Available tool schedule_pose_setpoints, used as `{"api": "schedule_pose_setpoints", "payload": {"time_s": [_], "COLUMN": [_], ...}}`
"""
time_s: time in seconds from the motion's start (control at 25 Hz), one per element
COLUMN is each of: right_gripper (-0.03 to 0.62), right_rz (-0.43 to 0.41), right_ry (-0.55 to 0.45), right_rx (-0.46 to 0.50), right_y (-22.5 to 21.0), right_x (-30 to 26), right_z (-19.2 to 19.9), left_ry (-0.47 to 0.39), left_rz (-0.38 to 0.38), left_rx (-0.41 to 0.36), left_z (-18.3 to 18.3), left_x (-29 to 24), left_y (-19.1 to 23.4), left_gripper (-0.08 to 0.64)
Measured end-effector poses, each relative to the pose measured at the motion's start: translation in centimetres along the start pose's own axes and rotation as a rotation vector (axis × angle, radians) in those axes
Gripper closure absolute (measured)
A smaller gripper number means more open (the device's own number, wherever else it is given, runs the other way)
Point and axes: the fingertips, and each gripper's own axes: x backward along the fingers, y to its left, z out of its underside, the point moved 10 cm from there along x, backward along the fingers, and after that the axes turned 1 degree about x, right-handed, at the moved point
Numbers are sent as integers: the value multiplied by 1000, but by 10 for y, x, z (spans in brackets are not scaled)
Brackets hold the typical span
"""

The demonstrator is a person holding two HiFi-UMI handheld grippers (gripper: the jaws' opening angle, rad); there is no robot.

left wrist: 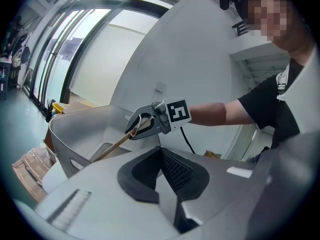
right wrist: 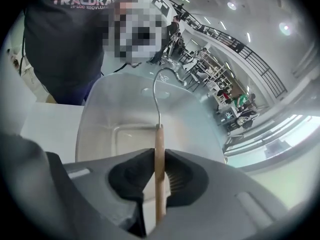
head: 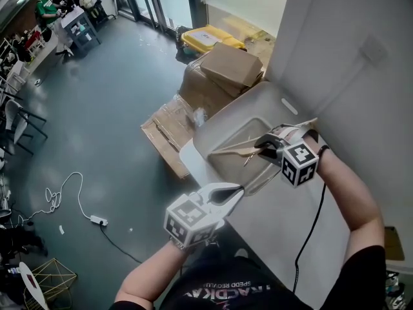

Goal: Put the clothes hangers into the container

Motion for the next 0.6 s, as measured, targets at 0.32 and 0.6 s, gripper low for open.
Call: {"api": "schedule_pose_setpoints", "payload": {"time_s": [0.32, 0.6], "right_gripper": [494, 471], "right_rz": [-43, -33], "right_ry": [67, 125], "right_rx": [40, 72], "right_y": [14, 25], "right_x": [-2, 7], "right_z": [1, 1], "left_ry": [-12, -18], "left_rz": [-15, -22], "left_rx": [12, 5], "left_z": [2, 2], "left_x": [2, 2], "left_y": [-9, -30], "left_gripper": [555, 555]}}
